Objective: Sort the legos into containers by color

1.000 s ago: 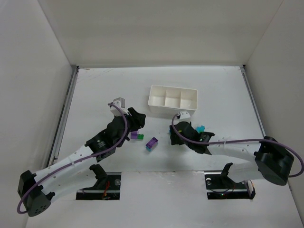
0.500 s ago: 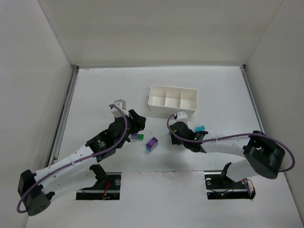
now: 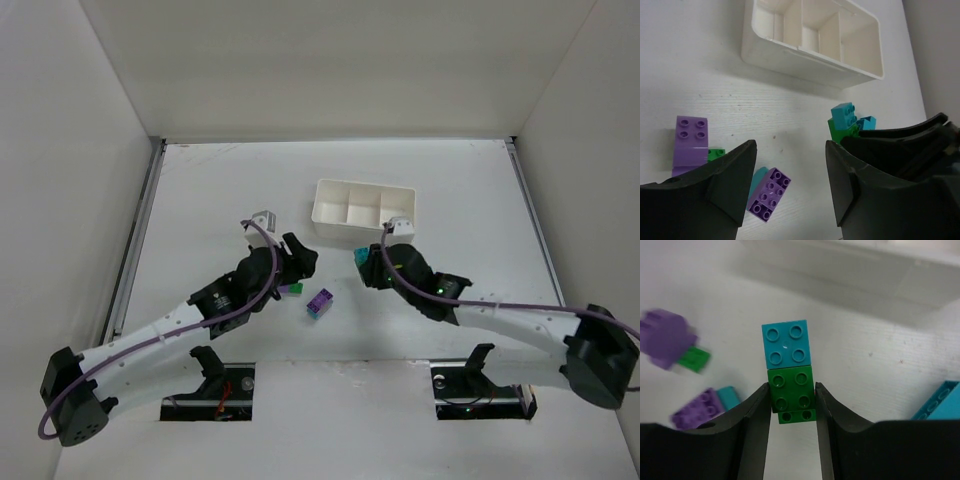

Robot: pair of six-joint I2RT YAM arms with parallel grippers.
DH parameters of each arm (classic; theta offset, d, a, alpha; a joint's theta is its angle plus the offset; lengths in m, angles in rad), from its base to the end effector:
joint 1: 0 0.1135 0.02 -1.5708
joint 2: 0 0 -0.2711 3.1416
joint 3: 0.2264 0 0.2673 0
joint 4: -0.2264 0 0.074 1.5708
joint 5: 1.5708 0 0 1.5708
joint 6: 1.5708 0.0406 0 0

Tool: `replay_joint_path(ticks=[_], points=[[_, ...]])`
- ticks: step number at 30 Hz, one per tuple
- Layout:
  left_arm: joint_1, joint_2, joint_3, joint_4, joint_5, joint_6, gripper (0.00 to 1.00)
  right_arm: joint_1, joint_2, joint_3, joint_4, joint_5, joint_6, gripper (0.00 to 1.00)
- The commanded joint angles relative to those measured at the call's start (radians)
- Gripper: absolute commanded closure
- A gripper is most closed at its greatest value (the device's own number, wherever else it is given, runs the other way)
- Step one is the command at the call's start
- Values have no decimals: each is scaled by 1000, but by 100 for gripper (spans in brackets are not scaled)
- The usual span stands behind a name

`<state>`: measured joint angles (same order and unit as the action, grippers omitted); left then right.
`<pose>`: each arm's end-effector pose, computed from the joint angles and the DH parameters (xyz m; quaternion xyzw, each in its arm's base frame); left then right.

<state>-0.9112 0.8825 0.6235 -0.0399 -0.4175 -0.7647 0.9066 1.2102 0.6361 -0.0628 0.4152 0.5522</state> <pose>0.1485 -0.1647 0.2814 -0.0652 0.7939 -0.3203 0.5126 0.1763 0.1986 0.2100 -0.0627 0.8764 0.1563 0.4511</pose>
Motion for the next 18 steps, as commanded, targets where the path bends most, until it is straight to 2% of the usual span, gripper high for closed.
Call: replay_joint_path(ticks=[1,5,11,15,18], points=[[-4,-22,48,125,48,-18,44,-45,-144,-7,121,-155,49,72],[-10,-37,21,266,82,-44,41,-81,-189,-9,207,-358,107,71],[-25,-48,-47,435,111,-102,35,-113,-169,-26,337,-516,231,71],[-39,-27,-39,440,146,-101,33,-114,-137,-35,400,-564,281,70],[-35,-22,-30,393,132,-97,34,-113,-135,-35,388,-538,266,70]])
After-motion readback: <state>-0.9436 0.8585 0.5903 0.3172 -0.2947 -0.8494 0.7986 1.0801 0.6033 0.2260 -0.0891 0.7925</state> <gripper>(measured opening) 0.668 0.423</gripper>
